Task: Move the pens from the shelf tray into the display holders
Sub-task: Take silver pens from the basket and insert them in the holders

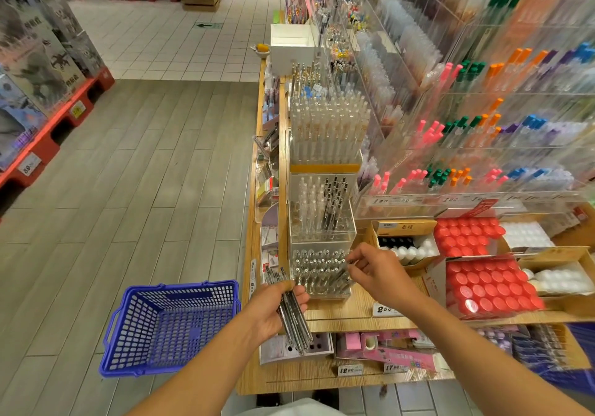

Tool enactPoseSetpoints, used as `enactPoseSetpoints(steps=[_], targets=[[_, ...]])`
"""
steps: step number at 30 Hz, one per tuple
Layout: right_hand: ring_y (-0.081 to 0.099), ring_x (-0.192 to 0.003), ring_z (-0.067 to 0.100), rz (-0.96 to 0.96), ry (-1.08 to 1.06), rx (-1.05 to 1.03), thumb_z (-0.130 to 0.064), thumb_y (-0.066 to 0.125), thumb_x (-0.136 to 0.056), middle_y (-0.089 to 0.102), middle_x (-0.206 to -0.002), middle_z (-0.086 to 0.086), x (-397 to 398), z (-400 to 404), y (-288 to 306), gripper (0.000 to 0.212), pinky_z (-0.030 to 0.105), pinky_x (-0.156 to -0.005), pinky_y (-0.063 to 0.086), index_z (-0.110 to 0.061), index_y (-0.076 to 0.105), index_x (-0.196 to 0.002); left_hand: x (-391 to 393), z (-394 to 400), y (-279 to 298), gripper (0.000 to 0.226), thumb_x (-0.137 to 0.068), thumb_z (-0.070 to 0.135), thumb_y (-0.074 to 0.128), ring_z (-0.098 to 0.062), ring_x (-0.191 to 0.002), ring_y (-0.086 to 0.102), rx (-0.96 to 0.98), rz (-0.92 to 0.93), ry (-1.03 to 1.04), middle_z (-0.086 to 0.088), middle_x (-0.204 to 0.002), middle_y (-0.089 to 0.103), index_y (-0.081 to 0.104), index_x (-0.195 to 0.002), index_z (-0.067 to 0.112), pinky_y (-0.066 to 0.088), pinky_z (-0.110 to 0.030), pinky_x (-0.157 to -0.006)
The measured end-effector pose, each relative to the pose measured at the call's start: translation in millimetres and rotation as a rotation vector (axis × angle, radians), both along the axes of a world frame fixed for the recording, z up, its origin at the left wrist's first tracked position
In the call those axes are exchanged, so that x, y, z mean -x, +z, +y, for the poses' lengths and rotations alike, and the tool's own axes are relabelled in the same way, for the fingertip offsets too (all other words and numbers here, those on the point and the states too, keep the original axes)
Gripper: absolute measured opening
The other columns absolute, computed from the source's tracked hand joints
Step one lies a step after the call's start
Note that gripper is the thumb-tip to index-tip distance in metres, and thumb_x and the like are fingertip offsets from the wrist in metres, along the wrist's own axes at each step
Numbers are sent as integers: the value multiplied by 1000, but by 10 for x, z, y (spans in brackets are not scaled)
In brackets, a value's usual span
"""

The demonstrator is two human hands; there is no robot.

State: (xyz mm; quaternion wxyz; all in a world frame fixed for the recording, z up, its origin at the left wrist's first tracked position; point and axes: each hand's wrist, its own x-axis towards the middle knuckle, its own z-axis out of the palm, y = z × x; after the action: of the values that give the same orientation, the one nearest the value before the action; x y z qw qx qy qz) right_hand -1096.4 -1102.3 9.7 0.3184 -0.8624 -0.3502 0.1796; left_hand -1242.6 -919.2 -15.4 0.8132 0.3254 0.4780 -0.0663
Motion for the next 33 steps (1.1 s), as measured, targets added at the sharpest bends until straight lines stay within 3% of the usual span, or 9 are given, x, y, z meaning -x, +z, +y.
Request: enactPoseSetpoints(steps=[3, 7, 13, 17, 21, 23, 27, 30, 33], targets=[[62, -67, -1, -47, 39, 67, -20, 66, -91, 63, -76, -18, 11, 15, -103, 7, 13, -62, 49, -23, 64, -97, -2, -7, 4, 17, -100, 4, 50, -34, -93, 72, -6, 9, -2, -25, -98, 73, 58, -112, -6, 58, -44, -78], [51, -63, -12, -101, 86, 168, -21, 65, -92, 55, -77, -21, 21, 42, -214, 14, 3, -55, 36, -20, 66, -106, -10, -3, 6, 17, -101, 4, 50, -34, -94, 71, -14, 10, -8, -26, -102, 71, 58, -112, -6, 58, -44, -81], [51, -66, -5, -154, 135, 209, -20, 62, -94, 58, -84, -15, 13, 96, -291, 14, 5, -59, 32, -20, 67, -107, -21, -10, 17, 16, -100, 2, 50, -35, -96, 70, -11, 4, -1, -28, -110, 68, 58, -110, -6, 57, -45, -85], [54, -81, 9, -248, 193, 225, -20, 61, -93, 57, -100, -7, 26, 104, -367, 15, 25, -75, 48, -18, 69, -106, -9, -12, 15, 17, -99, 2, 52, -34, -95, 70, -2, 0, 1, -27, -112, 68, 59, -112, -6, 57, -44, -83], [61, -83, 19, -298, 197, 225, -19, 62, -92, 55, -97, -4, 64, 113, -425, 15, 28, -68, 49, -16, 71, -103, -8, -15, 19, 18, -97, 1, 56, -34, -96, 71, 7, 1, -3, -25, -107, 70, 62, -111, -8, 60, -42, -78], [60, -85, 17, -285, 191, 254, -22, 62, -92, 55, -99, -5, 55, 136, -407, 17, 31, -72, 52, -19, 71, -107, -12, -17, 21, 20, -95, 1, 60, -35, -102, 70, 12, 4, -15, -26, -111, 68, 62, -112, -9, 61, -42, -77], [59, -83, 9, -154, 64, 187, -28, 68, -90, 58, -95, -11, 35, 179, -293, 17, 29, -75, 50, -27, 68, -107, -16, -18, 32, 23, -89, 0, 66, -35, -98, 71, 37, -14, -60, -30, -104, 70, 64, -110, -10, 62, -41, -73], [61, -72, 5, 116, -12, 92, -29, 69, -90, 65, -86, -10, 47, 243, -190, 11, 18, -64, 47, -29, 68, -101, -34, -30, 27, 21, -88, 0, 67, -31, -82, 74, 44, -52, -88, -26, -92, 73, 65, -105, -13, 63, -36, -64], [61, -73, 9, 406, -40, 41, -30, 68, -91, 67, -85, -2, 94, 326, -146, 5, 19, -64, 50, -29, 67, -95, -65, -55, 39, 21, -86, -1, 69, -29, -76, 74, 39, -97, -107, -25, -91, 73, 64, -104, -11, 61, -33, -58]])
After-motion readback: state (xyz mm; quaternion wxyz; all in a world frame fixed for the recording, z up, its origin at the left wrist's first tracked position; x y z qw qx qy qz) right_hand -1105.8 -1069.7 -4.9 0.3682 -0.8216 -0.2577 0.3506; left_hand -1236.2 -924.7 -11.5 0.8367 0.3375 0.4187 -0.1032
